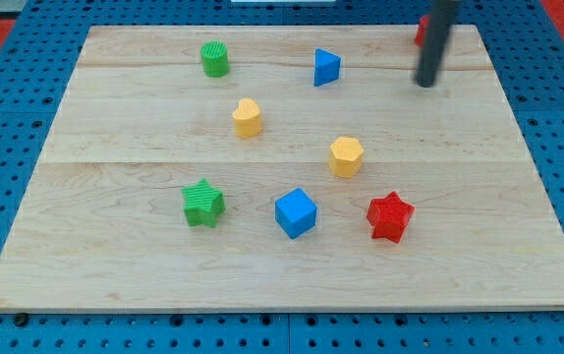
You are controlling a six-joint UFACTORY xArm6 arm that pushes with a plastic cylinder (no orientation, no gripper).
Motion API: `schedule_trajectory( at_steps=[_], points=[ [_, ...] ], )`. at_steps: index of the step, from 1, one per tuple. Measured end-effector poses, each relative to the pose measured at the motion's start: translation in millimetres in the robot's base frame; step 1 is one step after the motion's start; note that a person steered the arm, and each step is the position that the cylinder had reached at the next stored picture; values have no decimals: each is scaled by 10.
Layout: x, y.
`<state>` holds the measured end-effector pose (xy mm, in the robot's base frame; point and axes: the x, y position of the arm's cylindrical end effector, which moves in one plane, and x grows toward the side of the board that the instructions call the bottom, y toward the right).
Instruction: Drag the red circle downwards slightly
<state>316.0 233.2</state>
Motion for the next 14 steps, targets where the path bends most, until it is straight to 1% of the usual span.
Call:
schedule_trajectory(
  at_steps=[1, 2, 3, 4, 5, 6, 9, 10, 11, 13, 14],
  points=[
    [-265, 929],
    [-471, 1123],
    [-1025, 1118],
    [-1251, 1087],
    [-1251, 827],
    [-1250, 442],
    [-1245, 7],
    [-1250, -356],
    [-1250, -576],
    [-1005, -363],
    [-1083, -586]
  ],
)
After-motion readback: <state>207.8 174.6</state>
